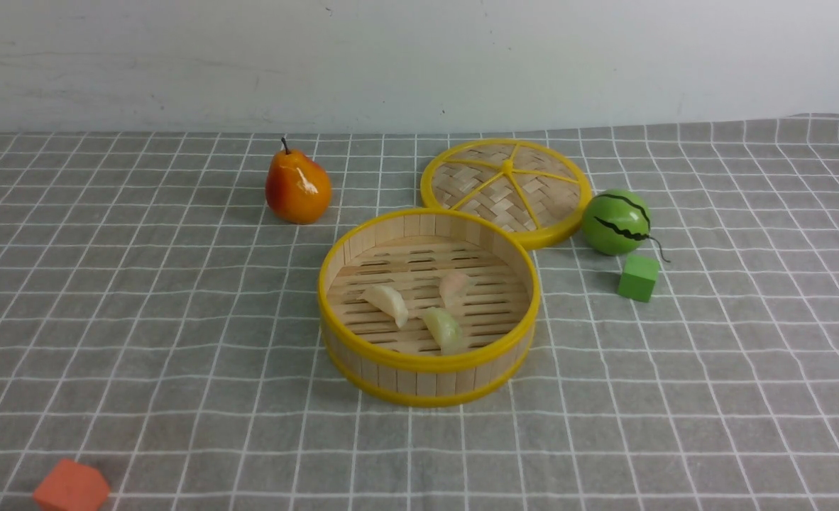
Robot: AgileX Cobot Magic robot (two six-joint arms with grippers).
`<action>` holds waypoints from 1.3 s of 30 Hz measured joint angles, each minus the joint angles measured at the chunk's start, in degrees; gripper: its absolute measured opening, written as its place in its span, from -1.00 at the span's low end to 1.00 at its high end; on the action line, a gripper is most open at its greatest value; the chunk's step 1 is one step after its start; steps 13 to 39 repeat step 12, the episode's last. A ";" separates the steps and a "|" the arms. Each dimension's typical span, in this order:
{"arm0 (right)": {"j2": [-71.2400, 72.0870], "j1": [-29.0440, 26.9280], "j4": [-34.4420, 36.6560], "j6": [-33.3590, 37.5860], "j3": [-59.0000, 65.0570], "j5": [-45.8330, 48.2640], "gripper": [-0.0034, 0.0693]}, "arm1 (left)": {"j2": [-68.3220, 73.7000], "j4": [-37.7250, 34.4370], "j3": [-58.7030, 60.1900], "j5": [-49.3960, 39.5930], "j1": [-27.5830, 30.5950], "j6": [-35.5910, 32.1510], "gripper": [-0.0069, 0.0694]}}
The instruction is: Put the dumplings into the steamer on the table with the grey tablecloth.
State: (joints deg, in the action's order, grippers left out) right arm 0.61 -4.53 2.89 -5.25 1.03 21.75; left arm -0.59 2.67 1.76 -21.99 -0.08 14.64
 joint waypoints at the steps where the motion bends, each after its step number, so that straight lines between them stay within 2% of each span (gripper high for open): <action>1: 0.00 0.00 0.05 0.00 0.00 0.00 -0.60 | 0.00 -0.02 0.00 0.00 0.00 0.00 -0.81; 39: 0.00 0.00 0.05 0.00 0.00 0.00 -0.57 | 0.00 -0.02 0.00 0.00 0.00 0.00 -0.80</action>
